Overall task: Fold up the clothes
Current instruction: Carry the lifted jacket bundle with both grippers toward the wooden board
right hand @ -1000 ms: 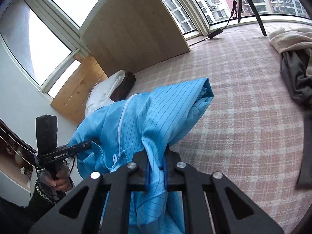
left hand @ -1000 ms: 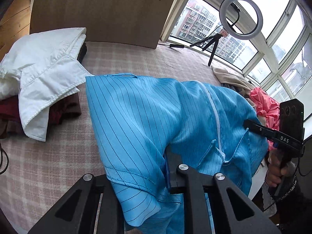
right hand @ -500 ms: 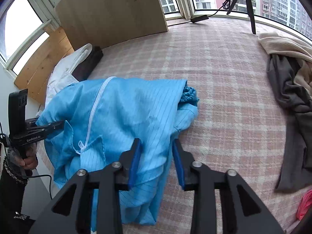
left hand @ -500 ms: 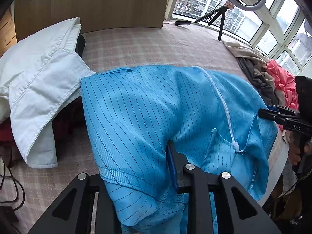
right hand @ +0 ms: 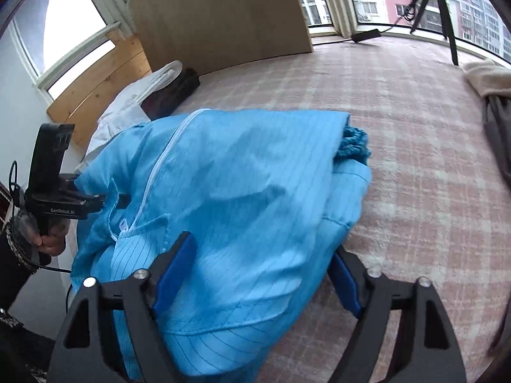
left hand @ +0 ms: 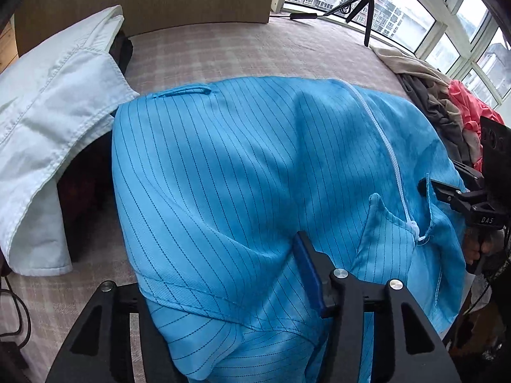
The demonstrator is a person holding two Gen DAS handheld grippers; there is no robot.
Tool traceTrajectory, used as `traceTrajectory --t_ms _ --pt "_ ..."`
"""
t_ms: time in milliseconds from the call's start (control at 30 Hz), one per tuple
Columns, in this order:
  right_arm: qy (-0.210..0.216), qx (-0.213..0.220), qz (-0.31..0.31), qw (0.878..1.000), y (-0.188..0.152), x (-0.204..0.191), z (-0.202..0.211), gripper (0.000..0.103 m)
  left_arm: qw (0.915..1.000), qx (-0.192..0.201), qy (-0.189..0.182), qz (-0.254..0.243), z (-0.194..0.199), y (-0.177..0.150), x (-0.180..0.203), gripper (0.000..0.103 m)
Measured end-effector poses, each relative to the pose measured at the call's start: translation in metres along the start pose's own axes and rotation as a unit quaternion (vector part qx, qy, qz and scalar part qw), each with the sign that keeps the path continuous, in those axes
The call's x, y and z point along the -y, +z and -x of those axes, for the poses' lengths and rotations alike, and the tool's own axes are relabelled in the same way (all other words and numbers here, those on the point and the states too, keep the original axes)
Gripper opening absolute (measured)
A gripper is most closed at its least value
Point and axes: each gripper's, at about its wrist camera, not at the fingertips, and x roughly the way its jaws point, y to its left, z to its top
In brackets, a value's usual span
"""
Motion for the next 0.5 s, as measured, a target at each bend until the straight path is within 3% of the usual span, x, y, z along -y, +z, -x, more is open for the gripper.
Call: traceTrajectory --t_ms 33,100,133,300,500 --pt "0.005 -0.001 0.003 1.000 0.001 -0.003 -0.003 0.041 1.0000 0.005 -0.003 0.001 0.000 0.000 0.002 0.039" --pt "0.031 -0.009 -0.028 0.999 0.004 0.001 -0.009 0.021 0.9997 0.016 -0.015 0.006 0.007 0.001 0.007 0.021" --pt "0.040 -0.009 -0.048 0.998 0.005 0.005 -0.007 0.014 0.9995 0.022 -0.023 0.009 0.011 0.001 0.010 0.020" --pt "0.081 0.020 -0.113 0.990 0.013 0.006 0.028 0.007 0.9961 0.059 -0.064 0.019 0.044 0.006 0.023 0.016" --pt "0.093 0.068 -0.075 0.990 0.049 -0.036 0.080 0.007 0.9911 0.108 -0.078 -0.006 0.104 0.029 0.019 0.013"
